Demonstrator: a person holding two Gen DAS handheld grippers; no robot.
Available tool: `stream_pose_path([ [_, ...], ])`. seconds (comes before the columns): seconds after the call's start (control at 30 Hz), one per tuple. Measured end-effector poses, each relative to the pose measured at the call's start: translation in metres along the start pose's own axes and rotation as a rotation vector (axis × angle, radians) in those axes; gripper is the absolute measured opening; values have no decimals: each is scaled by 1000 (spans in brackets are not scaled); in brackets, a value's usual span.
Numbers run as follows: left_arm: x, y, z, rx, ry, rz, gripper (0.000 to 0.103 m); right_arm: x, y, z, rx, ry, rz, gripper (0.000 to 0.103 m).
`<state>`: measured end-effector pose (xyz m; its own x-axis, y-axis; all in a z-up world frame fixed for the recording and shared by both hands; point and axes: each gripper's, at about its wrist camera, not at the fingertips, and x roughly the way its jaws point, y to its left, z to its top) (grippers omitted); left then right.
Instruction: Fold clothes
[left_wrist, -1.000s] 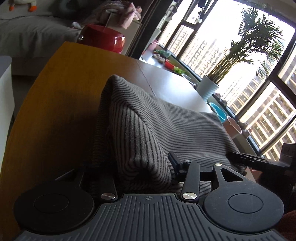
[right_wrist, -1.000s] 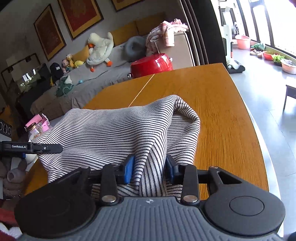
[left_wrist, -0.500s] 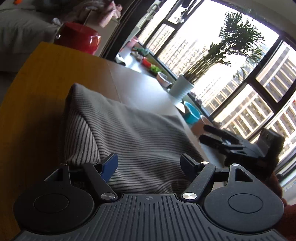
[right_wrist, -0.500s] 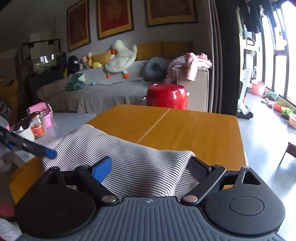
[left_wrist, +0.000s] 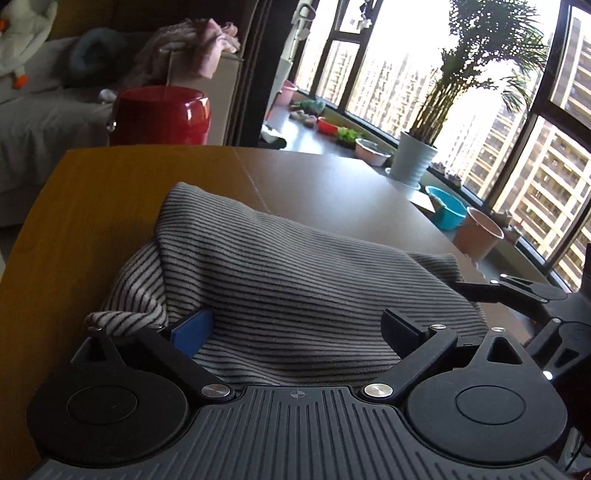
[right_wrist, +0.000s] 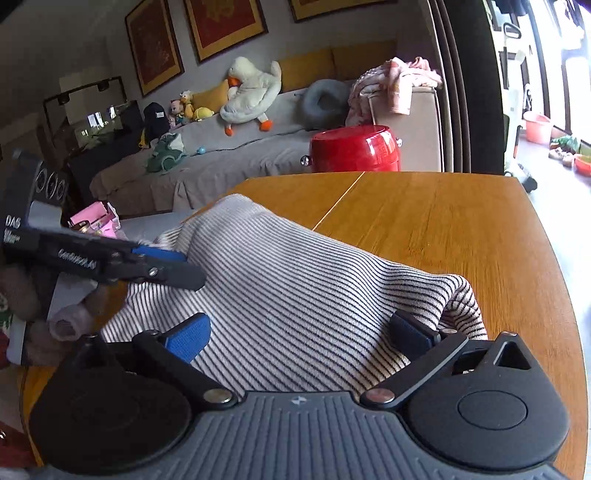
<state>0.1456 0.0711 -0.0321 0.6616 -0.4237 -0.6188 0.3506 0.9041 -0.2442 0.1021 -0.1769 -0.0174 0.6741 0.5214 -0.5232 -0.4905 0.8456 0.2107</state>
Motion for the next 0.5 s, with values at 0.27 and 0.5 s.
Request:
stream_pose_path([
  [0.27, 18, 2, 15, 9, 3, -13, 100, -5, 4, -5, 40, -19, -27, 103],
  [0.5, 19, 3, 16, 28, -5, -19, 100, -4, 8, -6, 74, -27, -64, 103],
])
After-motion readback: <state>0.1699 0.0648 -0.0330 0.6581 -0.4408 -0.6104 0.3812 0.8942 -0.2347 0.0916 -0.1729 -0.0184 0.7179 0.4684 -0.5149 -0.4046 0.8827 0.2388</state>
